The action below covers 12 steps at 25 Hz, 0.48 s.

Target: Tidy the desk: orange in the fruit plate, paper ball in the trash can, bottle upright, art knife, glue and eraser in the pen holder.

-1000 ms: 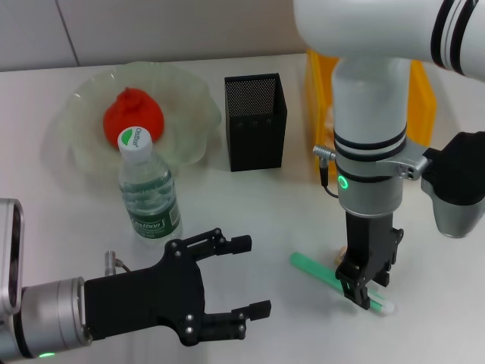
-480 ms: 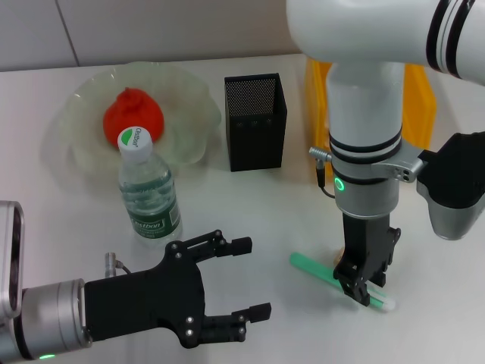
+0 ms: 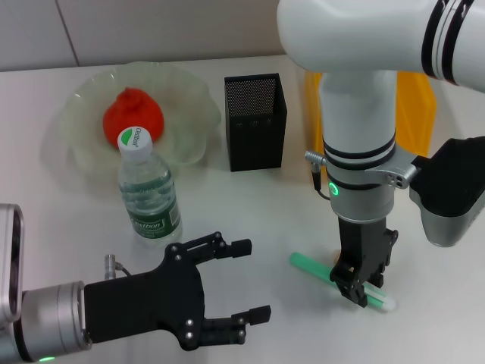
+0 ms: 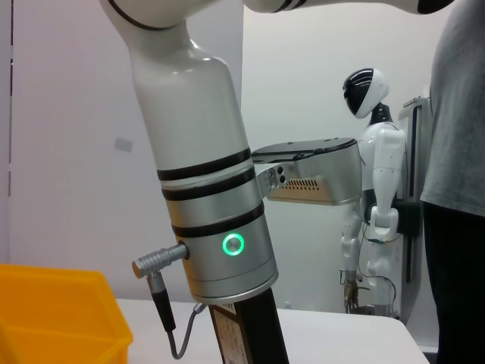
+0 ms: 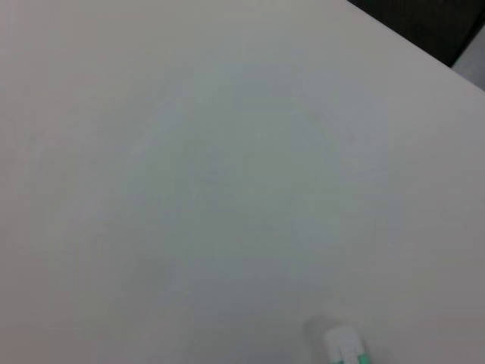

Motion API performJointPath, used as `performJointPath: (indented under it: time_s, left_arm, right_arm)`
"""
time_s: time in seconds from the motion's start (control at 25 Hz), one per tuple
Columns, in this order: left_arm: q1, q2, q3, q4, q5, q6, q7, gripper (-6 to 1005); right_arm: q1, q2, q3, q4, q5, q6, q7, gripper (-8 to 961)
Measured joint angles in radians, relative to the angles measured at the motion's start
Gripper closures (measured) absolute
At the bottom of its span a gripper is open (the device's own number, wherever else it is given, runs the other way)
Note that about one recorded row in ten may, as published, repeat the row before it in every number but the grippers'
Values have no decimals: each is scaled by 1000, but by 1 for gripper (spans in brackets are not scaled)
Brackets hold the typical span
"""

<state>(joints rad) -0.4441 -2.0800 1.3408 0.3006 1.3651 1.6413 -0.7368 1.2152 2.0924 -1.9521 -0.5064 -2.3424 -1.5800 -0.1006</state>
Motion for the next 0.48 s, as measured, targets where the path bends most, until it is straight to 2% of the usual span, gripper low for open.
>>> performJointPath:
  time_s: [0.32, 0.48]
  left_arm:
    - [1, 0, 0, 0, 0, -1, 1, 183]
    - [1, 0, 1, 0, 0, -1, 1, 183]
  right_arm:
    - [3, 0, -21, 0, 1, -1, 14, 674]
    - [3, 0, -24, -1, 2, -1, 22, 765]
